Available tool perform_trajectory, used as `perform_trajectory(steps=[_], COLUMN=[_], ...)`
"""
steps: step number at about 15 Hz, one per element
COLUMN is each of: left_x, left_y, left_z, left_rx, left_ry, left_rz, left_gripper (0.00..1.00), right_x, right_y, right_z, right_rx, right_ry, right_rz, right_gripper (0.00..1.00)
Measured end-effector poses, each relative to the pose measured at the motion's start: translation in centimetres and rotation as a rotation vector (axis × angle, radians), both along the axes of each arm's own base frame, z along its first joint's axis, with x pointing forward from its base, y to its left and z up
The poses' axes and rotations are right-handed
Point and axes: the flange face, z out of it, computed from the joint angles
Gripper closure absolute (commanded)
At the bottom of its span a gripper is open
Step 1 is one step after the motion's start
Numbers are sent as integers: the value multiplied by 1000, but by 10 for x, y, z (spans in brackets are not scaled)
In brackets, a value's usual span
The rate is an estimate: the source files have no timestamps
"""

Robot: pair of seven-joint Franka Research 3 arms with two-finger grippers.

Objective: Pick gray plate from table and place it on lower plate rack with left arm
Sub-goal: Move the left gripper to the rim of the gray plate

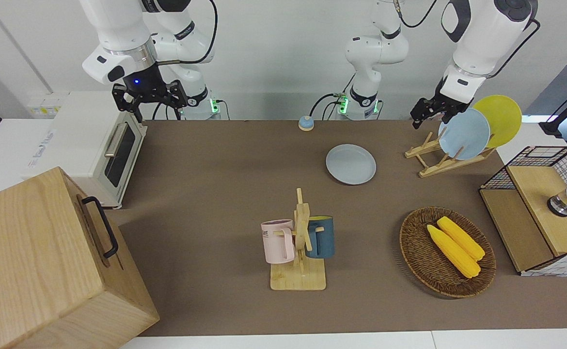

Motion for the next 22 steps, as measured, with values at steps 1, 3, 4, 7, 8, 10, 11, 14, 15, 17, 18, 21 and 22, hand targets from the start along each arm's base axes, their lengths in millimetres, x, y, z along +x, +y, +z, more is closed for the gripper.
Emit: perform_trajectory(steps=[1,3,4,7,8,10,11,14,15,17,18,21,22], left_x=[0,1,3,5,6,6,6,6,5,5,4,3,1], left_y=[0,1,2,2,2,1,1,-2,-4,-6,-6,-9,-10], left_z=[0,-3,-6,-12,-13,-15,-17,-25,-29,-39,-46,-76,-89], left_rx=[1,2,2,3,3,3,3,4,5,5,5,-1,-5], left_ry=[1,6,12,23,25,29,32,49,56,62,63,59,61], left_rz=[6,25,30,34,34,34,33,27,24,21,20,18,18], left_gripper=[7,7,7,7,7,7,7,7,7,7,7,9,9], right_x=[0,0,0,0,0,0,0,0,0,0,0,0,0], right_y=[0,0,0,0,0,0,0,0,0,0,0,0,0], right_z=[0,0,0,0,0,0,0,0,0,0,0,0,0], right_rx=[0,0,0,0,0,0,0,0,0,0,0,0,0], right_ry=[0,0,0,0,0,0,0,0,0,0,0,0,0], right_rz=[0,0,0,0,0,0,0,0,0,0,0,0,0], right_gripper=[17,17,17,17,17,17,17,17,17,17,17,17,17])
